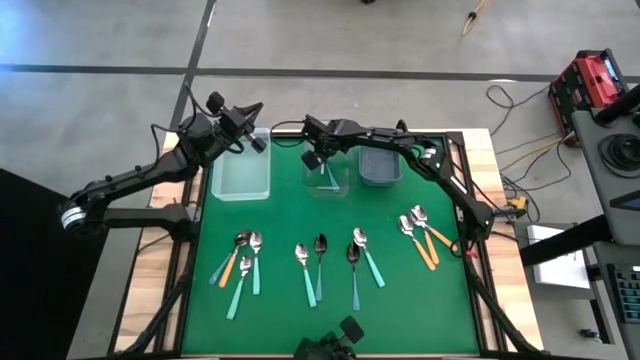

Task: Sort silverware by color (type)
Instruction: Put the blue spoon into the transparent bin, then put the green spoon into the white bin

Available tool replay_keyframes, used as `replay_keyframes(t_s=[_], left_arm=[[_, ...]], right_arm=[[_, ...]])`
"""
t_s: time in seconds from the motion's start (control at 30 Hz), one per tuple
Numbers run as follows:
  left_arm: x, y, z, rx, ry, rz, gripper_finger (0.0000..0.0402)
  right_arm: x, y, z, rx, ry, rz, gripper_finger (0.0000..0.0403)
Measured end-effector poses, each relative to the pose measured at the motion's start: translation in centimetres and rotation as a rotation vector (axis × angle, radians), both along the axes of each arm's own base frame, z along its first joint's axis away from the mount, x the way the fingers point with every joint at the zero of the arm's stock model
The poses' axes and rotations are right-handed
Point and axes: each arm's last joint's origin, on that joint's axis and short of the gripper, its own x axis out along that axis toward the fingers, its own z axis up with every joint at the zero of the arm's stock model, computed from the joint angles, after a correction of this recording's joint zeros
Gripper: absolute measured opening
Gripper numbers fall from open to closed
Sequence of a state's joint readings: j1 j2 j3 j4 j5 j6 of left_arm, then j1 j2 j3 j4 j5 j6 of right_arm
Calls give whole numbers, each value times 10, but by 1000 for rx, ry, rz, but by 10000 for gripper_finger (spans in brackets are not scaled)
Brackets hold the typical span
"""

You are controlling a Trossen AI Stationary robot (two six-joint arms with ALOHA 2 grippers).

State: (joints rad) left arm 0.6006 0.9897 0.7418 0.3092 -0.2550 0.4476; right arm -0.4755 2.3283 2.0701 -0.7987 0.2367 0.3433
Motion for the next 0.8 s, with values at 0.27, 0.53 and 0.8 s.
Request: replay_keyframes(t_s=[0.27,0.53,0.8], left_arm=[[0,0,-1,-3,4,0,0],[0,0,0,-3,4,0,0],[0,0,-1,-5,8,0,0]], right_arm=[[-2,1,-7,-5,8,6,13],[-7,1,-1,-31,95,19,13],[-11,4,37,-64,55,45,13]])
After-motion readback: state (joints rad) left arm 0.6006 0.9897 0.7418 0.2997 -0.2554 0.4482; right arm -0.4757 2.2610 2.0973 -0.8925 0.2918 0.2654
